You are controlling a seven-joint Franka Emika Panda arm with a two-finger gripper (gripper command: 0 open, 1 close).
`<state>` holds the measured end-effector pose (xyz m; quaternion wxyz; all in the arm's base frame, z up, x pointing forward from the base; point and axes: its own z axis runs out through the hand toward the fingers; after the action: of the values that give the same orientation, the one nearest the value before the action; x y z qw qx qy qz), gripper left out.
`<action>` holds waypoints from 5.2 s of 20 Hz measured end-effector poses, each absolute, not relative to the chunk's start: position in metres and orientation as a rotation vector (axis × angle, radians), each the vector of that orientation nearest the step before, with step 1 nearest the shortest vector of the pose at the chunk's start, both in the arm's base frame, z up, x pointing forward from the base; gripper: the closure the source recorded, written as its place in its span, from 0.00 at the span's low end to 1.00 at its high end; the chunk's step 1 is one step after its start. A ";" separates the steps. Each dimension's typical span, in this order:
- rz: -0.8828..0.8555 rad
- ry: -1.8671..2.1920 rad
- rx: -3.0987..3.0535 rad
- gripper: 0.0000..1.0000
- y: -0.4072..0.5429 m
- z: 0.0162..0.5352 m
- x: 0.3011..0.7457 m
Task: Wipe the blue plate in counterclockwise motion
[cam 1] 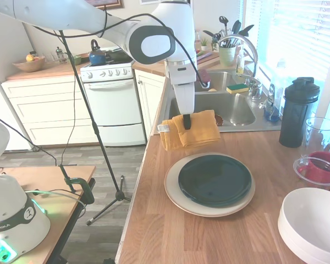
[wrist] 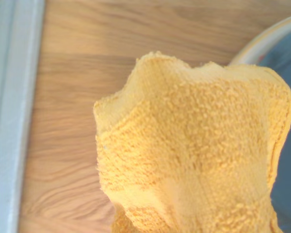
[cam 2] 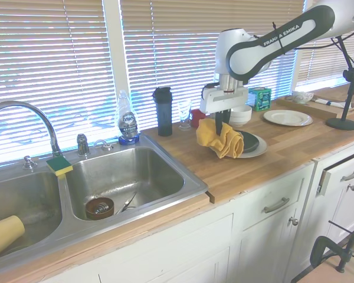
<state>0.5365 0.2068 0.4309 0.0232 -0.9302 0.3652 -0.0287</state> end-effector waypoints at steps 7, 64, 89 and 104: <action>-0.035 1.205 -2.840 1.00 0.161 0.424 0.556; 0.084 1.338 -2.740 1.00 0.046 0.353 0.563; 0.031 1.226 -2.824 1.00 0.125 0.364 0.581; 0.071 1.317 -2.750 1.00 0.043 0.350 0.551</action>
<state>0.5507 0.0430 0.3499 0.0459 -0.9006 0.4315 0.0232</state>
